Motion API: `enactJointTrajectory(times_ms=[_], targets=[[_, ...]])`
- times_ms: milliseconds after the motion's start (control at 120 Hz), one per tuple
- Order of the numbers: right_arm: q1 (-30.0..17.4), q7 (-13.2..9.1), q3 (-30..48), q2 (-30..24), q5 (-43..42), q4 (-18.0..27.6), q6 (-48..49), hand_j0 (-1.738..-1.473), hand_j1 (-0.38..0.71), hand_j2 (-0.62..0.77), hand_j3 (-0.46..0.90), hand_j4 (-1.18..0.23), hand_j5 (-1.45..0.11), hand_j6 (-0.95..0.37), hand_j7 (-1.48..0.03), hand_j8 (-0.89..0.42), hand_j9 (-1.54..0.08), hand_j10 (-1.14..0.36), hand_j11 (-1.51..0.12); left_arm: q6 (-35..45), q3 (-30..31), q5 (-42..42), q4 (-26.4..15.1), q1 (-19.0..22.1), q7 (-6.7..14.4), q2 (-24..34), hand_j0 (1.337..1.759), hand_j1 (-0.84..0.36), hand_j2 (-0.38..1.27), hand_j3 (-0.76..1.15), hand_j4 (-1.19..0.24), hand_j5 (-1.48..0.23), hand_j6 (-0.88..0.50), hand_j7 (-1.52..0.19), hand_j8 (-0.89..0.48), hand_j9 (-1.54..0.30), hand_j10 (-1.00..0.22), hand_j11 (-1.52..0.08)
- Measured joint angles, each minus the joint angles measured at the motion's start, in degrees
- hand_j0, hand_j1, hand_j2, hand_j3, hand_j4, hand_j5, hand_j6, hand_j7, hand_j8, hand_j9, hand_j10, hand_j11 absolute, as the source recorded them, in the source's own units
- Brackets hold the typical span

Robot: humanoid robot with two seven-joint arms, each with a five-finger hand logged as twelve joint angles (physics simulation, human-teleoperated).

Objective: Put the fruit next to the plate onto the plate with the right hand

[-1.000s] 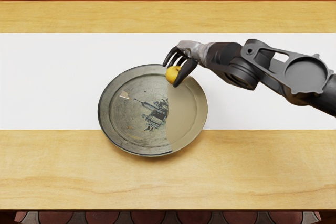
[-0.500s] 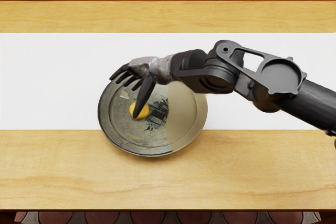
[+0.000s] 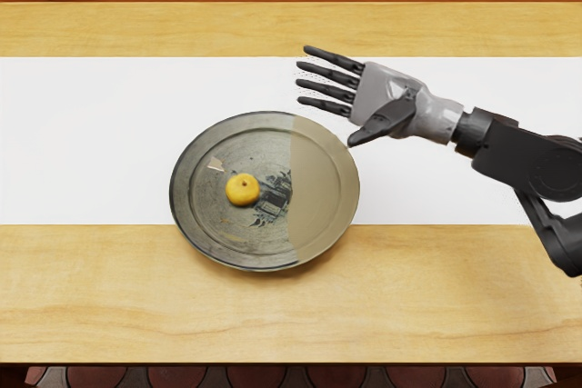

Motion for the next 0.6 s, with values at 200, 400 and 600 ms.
enactJointTrajectory(times_ms=[200,400,600], targets=[[-9.18,0.00,9.10,-7.25,4.96,-0.06,0.15,-1.658,-0.34,0.01,0.00,-0.01,-0.01,0.00,-0.01,0.00,-0.01,-0.01,-0.01,0.00,-0.01,-0.03,0.04,0.82,0.00,0.00,1.658,0.33,0.00,0.00,-0.02,-0.02,-0.02,-0.02,-0.02,-0.02,-0.02,-0.02],[-16.02,0.00,15.05,-12.78,9.33,-0.08,0.18,-1.658,-0.35,0.00,0.00,0.00,0.00,0.00,0.00,0.00,0.00,0.00,0.00,0.02,-0.01,-0.02,0.05,0.91,0.00,0.00,1.658,0.33,0.00,0.00,-0.02,-0.02,-0.02,-0.02,-0.02,-0.02,-0.02,-0.02],[-19.46,0.00,18.03,-15.17,11.87,-0.09,0.18,-1.658,-0.35,0.00,0.00,0.00,0.00,0.00,0.00,0.00,0.00,0.00,0.00,0.02,-0.02,0.05,0.05,0.82,0.00,0.00,1.658,0.33,0.00,0.00,-0.02,-0.02,-0.02,-0.02,-0.02,-0.02,-0.02,-0.02]])
